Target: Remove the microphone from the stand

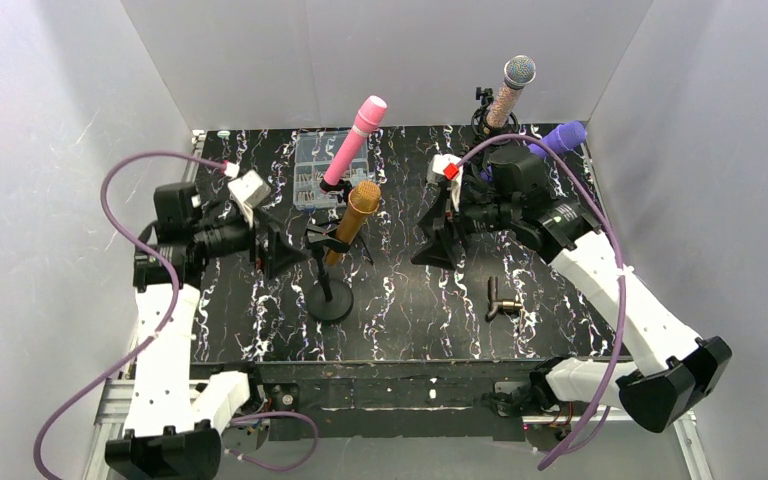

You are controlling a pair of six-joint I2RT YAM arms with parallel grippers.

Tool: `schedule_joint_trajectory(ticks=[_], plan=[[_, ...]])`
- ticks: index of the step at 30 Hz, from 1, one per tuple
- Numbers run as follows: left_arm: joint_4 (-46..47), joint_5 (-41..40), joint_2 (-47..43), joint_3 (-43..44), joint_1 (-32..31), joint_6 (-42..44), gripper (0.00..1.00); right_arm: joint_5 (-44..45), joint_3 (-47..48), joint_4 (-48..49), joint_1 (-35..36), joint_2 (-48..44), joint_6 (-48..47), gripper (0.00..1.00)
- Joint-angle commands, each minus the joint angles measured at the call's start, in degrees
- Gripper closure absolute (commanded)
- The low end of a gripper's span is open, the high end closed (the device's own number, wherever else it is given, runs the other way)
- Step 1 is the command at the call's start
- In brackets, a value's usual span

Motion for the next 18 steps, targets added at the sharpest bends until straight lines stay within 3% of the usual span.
schedule_joint_trajectory(ticks=[1, 18], plan=[[-5.2, 11.7, 4.7, 9.3, 0.5, 0.8, 0.02, -1.1, 3.5, 3.4, 1.3, 1.3, 0.0, 0.08], [-5.6, 20.0, 9.9, 8.8, -0.6, 18.9, 0.02, -0.9, 5.5, 4.3, 2.8, 5.1, 0.3, 0.08]])
